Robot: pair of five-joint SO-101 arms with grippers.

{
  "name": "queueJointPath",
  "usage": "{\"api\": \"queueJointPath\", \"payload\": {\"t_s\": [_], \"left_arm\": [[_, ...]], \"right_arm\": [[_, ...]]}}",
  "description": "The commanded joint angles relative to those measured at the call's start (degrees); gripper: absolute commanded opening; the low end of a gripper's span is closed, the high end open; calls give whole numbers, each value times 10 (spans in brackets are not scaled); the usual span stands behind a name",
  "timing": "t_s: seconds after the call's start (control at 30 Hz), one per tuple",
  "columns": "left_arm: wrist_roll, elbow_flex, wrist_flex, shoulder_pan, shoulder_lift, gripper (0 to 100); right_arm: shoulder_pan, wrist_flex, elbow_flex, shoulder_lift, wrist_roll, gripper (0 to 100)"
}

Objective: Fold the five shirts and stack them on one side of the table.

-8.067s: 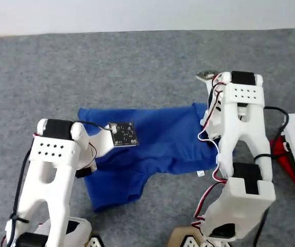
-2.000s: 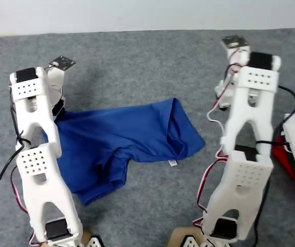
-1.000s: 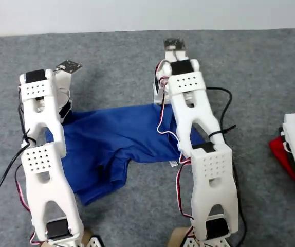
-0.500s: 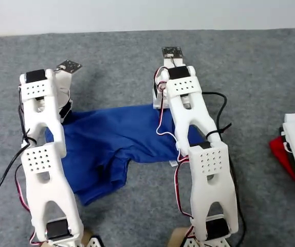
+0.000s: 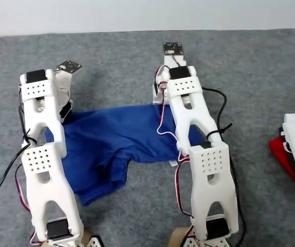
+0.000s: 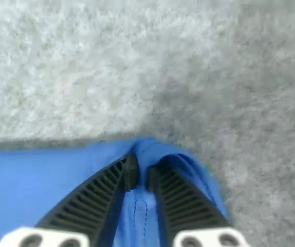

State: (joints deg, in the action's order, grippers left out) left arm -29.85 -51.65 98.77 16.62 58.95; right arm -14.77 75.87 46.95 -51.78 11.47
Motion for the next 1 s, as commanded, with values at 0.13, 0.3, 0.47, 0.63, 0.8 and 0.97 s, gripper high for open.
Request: {"api": "queueJointPath", "payload": {"t_s": [0.13,0.3,0.47,0.63,0.8,0.97], "left_arm": [[4,-6,3,-7,-1,24],[4,-6,0,-7,0,24],[4,-4,0,-7,0,24],[4,-3,0,-7,0,23],[4,-2,0,-7,0,23],[4,-4,3,-7,0,24]], "right_arm": [[37,-18,8,9,2,9],[71,-24,7,9,-53,9],[95,-48,8,-4,-70,9],[106,-59,8,-34,-85,9],[114,-65,29,-42,-85,9],[119,-61,62,-41,-86,40]]}}
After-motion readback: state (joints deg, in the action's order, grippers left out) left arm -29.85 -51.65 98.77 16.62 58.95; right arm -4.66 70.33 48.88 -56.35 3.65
